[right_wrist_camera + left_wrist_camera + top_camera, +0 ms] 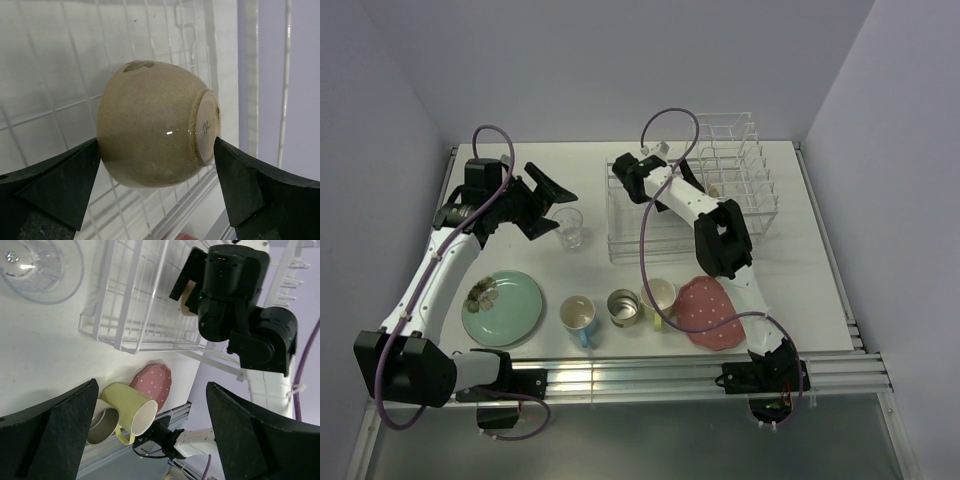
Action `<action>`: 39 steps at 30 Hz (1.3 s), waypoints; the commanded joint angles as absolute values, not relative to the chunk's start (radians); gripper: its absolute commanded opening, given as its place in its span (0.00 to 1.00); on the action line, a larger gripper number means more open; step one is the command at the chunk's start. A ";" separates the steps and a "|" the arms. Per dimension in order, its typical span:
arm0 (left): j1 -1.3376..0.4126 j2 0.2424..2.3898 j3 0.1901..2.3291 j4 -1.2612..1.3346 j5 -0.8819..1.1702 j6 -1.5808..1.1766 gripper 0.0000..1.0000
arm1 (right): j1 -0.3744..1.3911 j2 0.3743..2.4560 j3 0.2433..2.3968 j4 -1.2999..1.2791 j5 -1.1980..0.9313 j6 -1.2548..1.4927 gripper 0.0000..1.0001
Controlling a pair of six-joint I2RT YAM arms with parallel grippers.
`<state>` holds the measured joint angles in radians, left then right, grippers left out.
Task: Load the mixed dishes into the dish rack
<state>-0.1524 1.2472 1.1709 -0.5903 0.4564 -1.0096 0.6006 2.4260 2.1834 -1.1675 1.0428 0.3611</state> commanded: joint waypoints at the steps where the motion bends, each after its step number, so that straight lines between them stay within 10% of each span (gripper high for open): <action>1: -0.156 1.259 1.210 -0.638 0.408 -0.973 0.95 | 0.612 2.382 2.198 -1.143 1.020 0.356 1.00; 19: -0.228 1.240 1.310 -0.985 0.118 -0.885 0.87 | 0.663 2.237 2.310 -1.166 0.766 0.356 1.00; 39: -0.600 1.008 0.925 -1.131 -0.046 -1.111 0.74 | 0.749 1.764 2.276 -1.184 0.339 0.396 0.97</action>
